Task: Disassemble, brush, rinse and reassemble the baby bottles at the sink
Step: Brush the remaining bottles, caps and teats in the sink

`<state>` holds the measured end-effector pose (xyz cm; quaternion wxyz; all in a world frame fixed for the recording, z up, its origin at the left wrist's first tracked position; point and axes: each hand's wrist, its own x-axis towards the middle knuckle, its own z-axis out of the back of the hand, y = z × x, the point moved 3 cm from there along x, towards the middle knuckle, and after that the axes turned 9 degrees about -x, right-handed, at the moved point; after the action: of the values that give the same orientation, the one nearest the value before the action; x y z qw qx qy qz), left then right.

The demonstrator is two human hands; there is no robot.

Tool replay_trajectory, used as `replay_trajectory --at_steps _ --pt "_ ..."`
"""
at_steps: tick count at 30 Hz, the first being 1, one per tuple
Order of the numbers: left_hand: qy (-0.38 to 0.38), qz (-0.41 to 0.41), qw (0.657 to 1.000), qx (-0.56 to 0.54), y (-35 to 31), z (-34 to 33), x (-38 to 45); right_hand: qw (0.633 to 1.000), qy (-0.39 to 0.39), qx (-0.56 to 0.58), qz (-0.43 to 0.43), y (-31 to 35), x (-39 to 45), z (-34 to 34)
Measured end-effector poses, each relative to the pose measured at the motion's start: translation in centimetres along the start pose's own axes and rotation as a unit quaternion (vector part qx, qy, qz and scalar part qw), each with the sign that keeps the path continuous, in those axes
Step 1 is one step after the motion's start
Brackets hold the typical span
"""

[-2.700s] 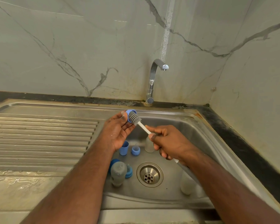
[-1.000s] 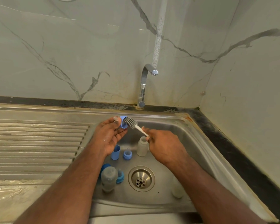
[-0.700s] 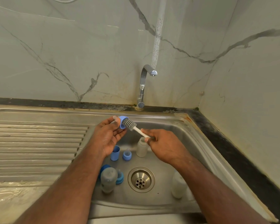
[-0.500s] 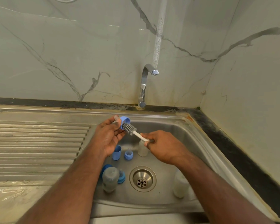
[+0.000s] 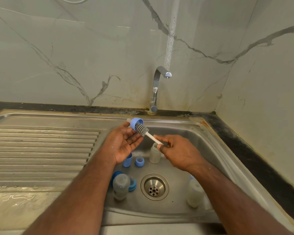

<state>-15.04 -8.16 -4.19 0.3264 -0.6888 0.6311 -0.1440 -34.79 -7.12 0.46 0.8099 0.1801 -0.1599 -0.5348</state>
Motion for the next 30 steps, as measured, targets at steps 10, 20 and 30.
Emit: replay_trajectory --at_steps 10,20,30 --pt "-0.032 -0.013 0.998 0.053 0.3 0.2 0.4 0.999 0.026 0.01 -0.022 -0.2 0.2 -0.9" --pt "-0.016 0.017 0.998 0.051 0.6 0.0 0.1 0.989 0.002 -0.146 0.002 1.4 -0.1 -0.3" --pt "0.016 0.022 0.999 0.04 0.4 -0.5 -0.3 0.997 -0.022 -0.077 0.011 1.9 0.0 -1.5"
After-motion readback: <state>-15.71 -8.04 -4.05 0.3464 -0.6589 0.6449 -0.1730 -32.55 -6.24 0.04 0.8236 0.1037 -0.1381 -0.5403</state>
